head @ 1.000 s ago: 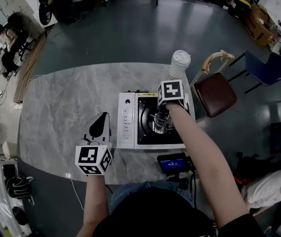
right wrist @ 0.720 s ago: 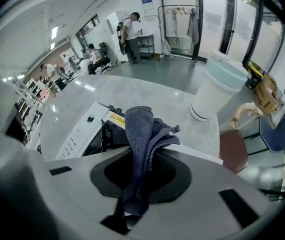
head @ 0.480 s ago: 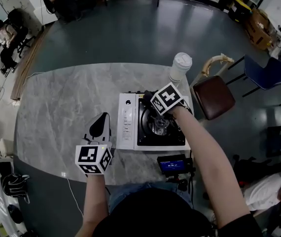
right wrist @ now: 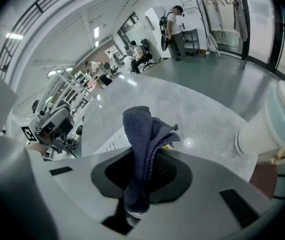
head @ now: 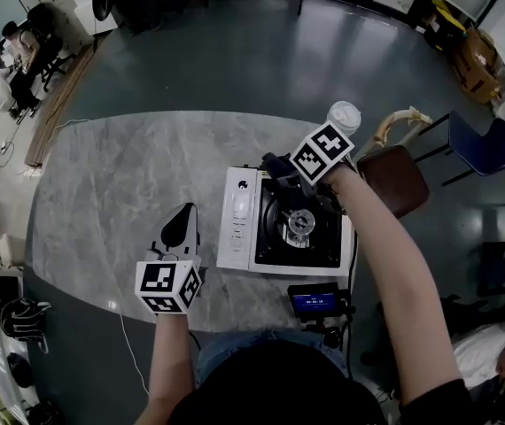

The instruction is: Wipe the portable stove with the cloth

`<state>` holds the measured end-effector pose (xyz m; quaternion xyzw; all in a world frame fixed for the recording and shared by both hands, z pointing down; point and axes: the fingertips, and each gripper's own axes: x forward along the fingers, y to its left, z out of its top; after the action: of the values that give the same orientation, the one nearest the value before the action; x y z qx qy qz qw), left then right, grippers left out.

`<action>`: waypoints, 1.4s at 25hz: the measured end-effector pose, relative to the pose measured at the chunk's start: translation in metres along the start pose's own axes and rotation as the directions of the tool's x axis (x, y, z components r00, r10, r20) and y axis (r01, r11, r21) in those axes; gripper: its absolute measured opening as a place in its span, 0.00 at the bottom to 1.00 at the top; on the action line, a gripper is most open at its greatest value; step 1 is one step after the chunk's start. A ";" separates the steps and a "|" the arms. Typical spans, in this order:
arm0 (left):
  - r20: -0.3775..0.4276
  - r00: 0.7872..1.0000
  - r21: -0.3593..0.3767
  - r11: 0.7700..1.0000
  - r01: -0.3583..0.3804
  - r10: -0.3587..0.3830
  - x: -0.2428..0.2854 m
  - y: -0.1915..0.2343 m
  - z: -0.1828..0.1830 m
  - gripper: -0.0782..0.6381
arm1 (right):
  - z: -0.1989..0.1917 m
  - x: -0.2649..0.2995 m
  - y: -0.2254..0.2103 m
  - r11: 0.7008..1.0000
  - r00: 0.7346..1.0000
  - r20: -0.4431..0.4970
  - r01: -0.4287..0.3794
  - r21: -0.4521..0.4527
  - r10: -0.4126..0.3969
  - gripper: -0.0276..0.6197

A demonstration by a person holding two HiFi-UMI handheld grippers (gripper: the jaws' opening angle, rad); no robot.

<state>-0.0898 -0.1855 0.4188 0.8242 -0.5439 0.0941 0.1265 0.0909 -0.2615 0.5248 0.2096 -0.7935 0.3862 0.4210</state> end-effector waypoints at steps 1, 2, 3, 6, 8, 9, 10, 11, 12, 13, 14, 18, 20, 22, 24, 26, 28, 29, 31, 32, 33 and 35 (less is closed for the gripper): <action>-0.002 1.000 -0.002 1.000 -0.008 0.008 -0.001 0.003 -0.001 0.12 | 0.010 -0.005 0.001 1.000 1.000 0.003 -0.009 -0.025 0.009 0.14; -0.003 1.000 -0.005 1.000 -0.016 0.016 -0.002 0.006 -0.003 0.12 | 0.018 -0.008 0.001 0.998 1.000 -0.001 -0.005 -0.067 0.005 0.14; -0.006 1.000 -0.008 1.000 -0.024 0.024 -0.004 0.008 -0.004 0.12 | 0.025 -0.008 0.001 0.992 1.000 -0.012 0.008 -0.126 -0.010 0.14; -0.012 0.999 -0.012 0.999 -0.048 0.048 -0.009 0.014 -0.008 0.12 | 0.033 0.001 0.002 0.919 0.990 -0.096 0.054 -0.390 -0.099 0.14; -0.017 0.998 -0.015 0.998 -0.065 0.064 -0.012 0.019 -0.010 0.12 | 0.027 0.013 0.003 0.823 0.970 -0.180 0.036 -0.567 -0.166 0.14; -0.020 0.997 -0.018 0.997 -0.074 0.074 -0.014 0.021 -0.012 0.12 | 0.024 0.020 0.004 0.774 0.957 -0.218 0.011 -0.633 -0.192 0.14; -0.024 0.996 -0.021 0.996 -0.084 0.084 -0.015 0.024 -0.013 0.12 | 0.021 0.028 0.005 0.732 0.945 -0.250 -0.018 -0.681 -0.210 0.14; -0.028 0.995 -0.024 0.995 -0.094 0.093 -0.017 0.027 -0.015 0.12 | 0.019 0.035 0.007 0.699 0.935 -0.273 -0.041 -0.714 -0.224 0.14; -0.033 0.994 -0.026 0.994 -0.103 0.102 -0.018 0.029 -0.017 0.12 | 0.019 0.042 0.006 0.678 0.928 -0.286 -0.051 -0.733 -0.239 0.14; -0.038 0.993 -0.027 0.993 -0.111 0.110 -0.019 0.031 -0.019 0.12 | 0.020 0.048 0.004 0.667 0.923 -0.290 -0.049 -0.743 -0.254 0.14; -0.042 0.992 -0.027 0.993 -0.118 0.117 -0.021 0.031 -0.021 0.12 | 0.022 0.053 0.001 0.664 0.918 -0.290 -0.041 -0.746 -0.269 0.15; -0.058 0.990 -0.021 0.991 -0.133 0.131 -0.023 0.028 -0.025 0.12 | 0.023 0.062 -0.008 0.696 0.911 -0.322 -0.056 -0.716 -0.258 0.16; -0.066 0.989 -0.018 0.990 -0.137 0.136 -0.022 0.028 -0.027 0.12 | 0.025 0.061 -0.008 0.691 0.916 -0.327 -0.081 -0.718 -0.233 0.16; -0.073 0.988 -0.014 0.990 -0.138 0.136 -0.020 0.027 -0.028 0.12 | 0.025 0.060 -0.008 0.680 0.925 -0.315 -0.092 -0.728 -0.212 0.16; -0.077 0.988 -0.010 0.991 -0.135 0.134 -0.018 0.026 -0.028 0.12 | 0.024 0.059 -0.010 0.685 0.934 -0.299 -0.089 -0.724 -0.195 0.16; -0.081 0.988 -0.005 0.992 -0.129 0.129 -0.015 0.023 -0.027 0.12 | 0.019 0.054 -0.014 0.692 0.938 -0.292 -0.085 -0.717 -0.187 0.16; -0.085 0.989 0.002 0.993 -0.122 0.121 -0.012 0.017 -0.026 0.12 | 0.012 0.046 -0.022 0.695 0.936 -0.297 -0.087 -0.714 -0.187 0.16; -0.087 0.989 0.006 0.993 -0.117 0.117 -0.010 0.014 -0.025 0.12 | 0.007 0.042 -0.027 0.697 0.935 -0.301 -0.088 -0.712 -0.189 0.16; -0.092 0.990 0.016 0.994 -0.104 0.105 -0.007 0.008 -0.025 0.12 | -0.002 0.034 -0.037 0.708 0.933 -0.307 -0.087 -0.701 -0.190 0.16; -0.096 0.991 0.022 0.995 -0.097 0.098 -0.005 0.005 -0.025 0.12 | -0.006 0.029 -0.042 0.716 0.932 -0.309 -0.085 -0.693 -0.188 0.16; -0.100 0.991 0.028 0.996 -0.090 0.092 -0.004 0.002 -0.025 0.12 | -0.011 0.025 -0.046 0.724 0.932 -0.311 -0.084 -0.684 -0.186 0.16; -0.108 0.991 0.040 0.996 -0.077 0.081 -0.001 -0.004 -0.025 0.12 | -0.020 0.017 -0.055 0.737 0.932 -0.313 -0.082 -0.671 -0.181 0.16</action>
<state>-0.0872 -0.1751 0.4421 0.7976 -0.5668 0.1538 0.1375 0.1281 -0.2799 0.5699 -0.0093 -0.7826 0.0927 0.6155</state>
